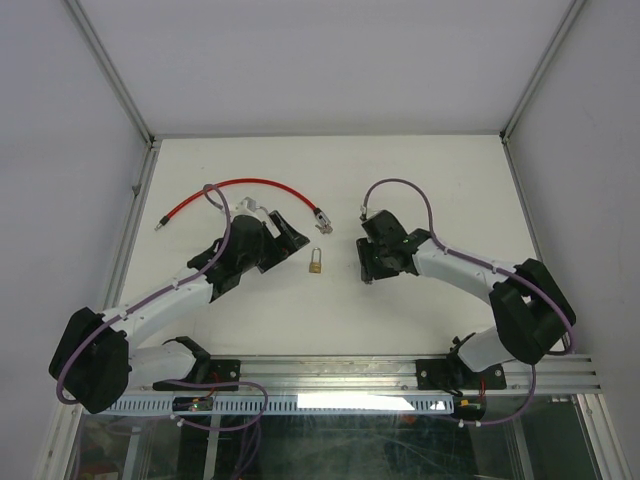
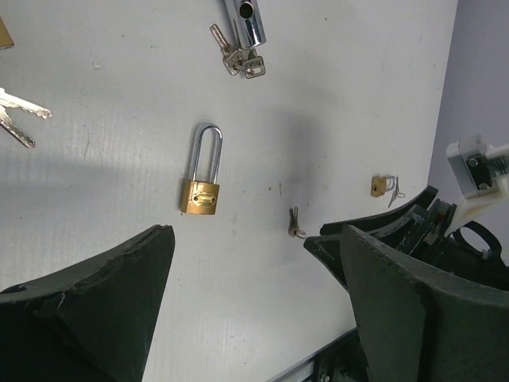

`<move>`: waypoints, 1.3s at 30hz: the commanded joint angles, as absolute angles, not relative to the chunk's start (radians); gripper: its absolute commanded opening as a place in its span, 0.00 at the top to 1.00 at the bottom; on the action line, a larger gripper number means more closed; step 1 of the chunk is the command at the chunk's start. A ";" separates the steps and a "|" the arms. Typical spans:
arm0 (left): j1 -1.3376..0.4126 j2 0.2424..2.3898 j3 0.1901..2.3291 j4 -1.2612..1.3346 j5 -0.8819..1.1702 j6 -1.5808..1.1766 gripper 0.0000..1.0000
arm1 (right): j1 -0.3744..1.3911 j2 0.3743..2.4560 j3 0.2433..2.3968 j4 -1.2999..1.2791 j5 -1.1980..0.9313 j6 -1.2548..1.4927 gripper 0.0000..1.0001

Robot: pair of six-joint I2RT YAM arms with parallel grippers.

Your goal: Unlock with the key

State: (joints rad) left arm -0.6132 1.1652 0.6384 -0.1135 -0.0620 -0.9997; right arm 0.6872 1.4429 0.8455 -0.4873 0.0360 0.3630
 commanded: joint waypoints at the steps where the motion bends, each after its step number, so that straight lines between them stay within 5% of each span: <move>1: -0.599 1.127 0.632 -0.090 -0.064 -0.979 0.12 | 0.707 1.489 0.911 -0.530 0.090 0.388 0.57; 17: -0.595 1.134 0.634 -0.089 -0.041 -0.972 0.12 | 0.721 1.619 0.928 -0.522 0.105 0.390 0.72; 30: -0.596 1.136 0.631 -0.031 0.046 -0.990 0.12 | 0.721 1.535 0.866 -0.413 0.064 0.359 1.00; 39: -0.595 1.149 0.606 0.079 0.144 -0.999 0.17 | 0.722 1.405 0.786 -0.204 -0.011 0.340 1.00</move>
